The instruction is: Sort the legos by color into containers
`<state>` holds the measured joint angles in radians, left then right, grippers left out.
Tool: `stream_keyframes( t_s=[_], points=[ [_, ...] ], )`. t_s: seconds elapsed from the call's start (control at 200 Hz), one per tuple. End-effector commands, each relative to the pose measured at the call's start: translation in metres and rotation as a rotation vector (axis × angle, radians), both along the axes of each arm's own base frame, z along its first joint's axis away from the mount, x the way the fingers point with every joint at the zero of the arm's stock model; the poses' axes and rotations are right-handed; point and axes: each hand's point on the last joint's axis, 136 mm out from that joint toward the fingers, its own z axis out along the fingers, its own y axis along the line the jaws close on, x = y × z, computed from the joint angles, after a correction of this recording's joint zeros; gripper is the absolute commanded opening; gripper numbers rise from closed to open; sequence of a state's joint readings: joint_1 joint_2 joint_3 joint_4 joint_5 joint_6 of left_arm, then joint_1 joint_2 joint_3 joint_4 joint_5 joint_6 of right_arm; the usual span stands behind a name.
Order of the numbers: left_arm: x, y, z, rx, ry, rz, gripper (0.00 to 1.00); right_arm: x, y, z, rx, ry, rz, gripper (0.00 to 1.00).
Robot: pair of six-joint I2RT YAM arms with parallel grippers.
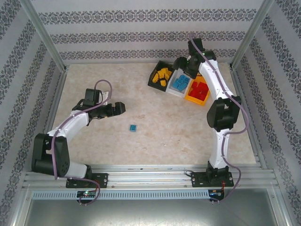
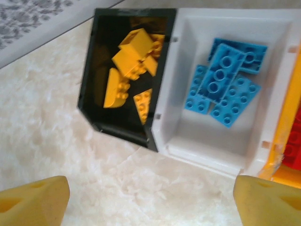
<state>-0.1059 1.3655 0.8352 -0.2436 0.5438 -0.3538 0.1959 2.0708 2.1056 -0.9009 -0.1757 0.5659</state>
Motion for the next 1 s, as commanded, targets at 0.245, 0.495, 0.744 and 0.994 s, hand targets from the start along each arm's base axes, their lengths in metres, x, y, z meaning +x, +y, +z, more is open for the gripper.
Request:
stream_keyframes(
  t_s=[0.245, 0.495, 0.744, 0.994],
  points=[
    [0.009, -0.007, 0.023, -0.007, -0.135, -0.001, 1.0, -0.053, 0.043, 0.058, -0.108, -0.364, 0.282, 0.98],
    [0.006, -0.023, 0.029, -0.02, -0.172, -0.051, 1.0, -0.143, 0.129, 0.059, -0.18, -0.729, 0.832, 0.98],
    [-0.013, -0.017, 0.028, 0.048, -0.173, -0.084, 1.0, -0.205, 0.163, 0.003, -0.346, -0.62, 1.183, 0.97],
    [-0.038, 0.006, 0.021, 0.171, -0.134, -0.047, 1.0, -0.232, 0.19, -0.055, -0.39, -0.498, 1.336, 0.93]
  ],
)
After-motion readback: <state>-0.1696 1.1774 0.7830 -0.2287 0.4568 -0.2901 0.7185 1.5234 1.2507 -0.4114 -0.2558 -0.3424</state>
